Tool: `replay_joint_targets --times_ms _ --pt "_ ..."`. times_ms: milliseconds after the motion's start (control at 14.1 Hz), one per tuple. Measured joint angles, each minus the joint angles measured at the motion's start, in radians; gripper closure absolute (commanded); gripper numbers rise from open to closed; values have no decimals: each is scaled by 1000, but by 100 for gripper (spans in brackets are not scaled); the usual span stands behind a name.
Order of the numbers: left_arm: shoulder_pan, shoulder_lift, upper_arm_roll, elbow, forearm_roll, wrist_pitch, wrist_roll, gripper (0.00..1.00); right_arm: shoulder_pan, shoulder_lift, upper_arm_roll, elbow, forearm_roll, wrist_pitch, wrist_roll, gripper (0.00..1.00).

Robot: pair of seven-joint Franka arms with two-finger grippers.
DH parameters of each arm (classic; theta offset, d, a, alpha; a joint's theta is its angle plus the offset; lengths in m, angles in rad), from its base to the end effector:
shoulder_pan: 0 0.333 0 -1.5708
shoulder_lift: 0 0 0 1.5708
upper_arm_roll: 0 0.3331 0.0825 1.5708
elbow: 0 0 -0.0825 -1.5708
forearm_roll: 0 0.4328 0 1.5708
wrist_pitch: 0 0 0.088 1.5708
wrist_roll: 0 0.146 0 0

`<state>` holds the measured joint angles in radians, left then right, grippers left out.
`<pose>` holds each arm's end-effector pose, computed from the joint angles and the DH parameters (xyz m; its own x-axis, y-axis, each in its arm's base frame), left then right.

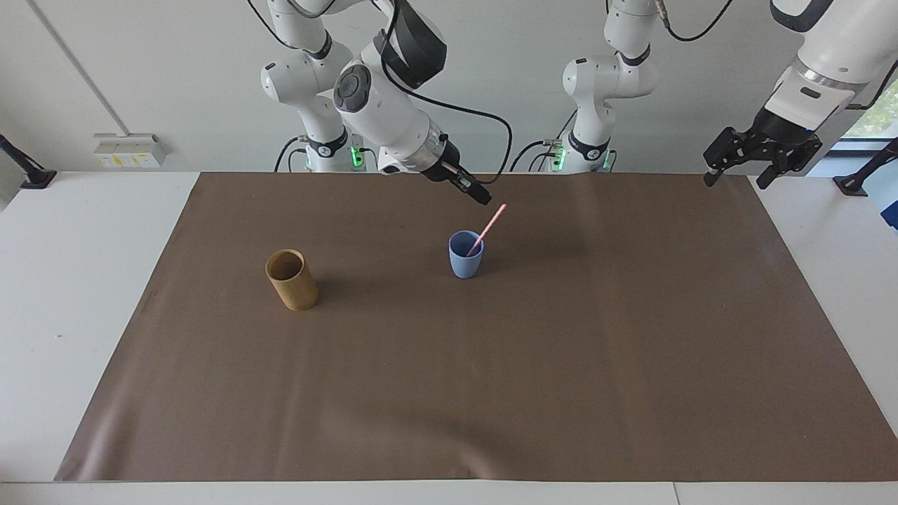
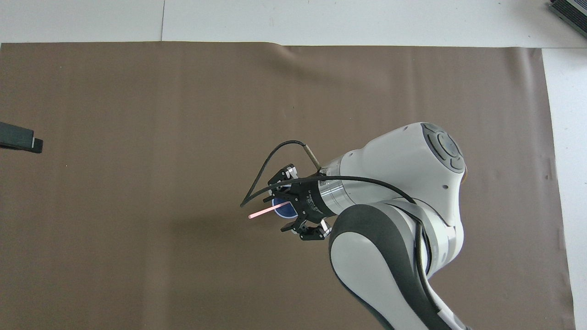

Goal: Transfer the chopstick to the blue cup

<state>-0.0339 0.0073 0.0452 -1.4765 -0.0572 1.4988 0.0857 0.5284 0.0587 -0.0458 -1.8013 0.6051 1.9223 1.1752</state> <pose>0.5991 -0.0020 0.6409 0.9967 -0.0783 0.0199 -0.0793 -0.9953 0.0551 0.5408 0.3524 0.4941 0.5901 -0.6343 -0.4994 -0.7934 -0.5702 -0.2132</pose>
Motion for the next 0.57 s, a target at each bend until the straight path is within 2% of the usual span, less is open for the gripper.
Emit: replay_joint_targets --times_ms 213,567 --pt "0 0 0 0 0 0 0 0 -73 -57 -10 74 -173 -104 -152 0" --pt "0 0 -10 0 0 0 0 0 -182 -111 -17 101 -496 -161 -536 0"
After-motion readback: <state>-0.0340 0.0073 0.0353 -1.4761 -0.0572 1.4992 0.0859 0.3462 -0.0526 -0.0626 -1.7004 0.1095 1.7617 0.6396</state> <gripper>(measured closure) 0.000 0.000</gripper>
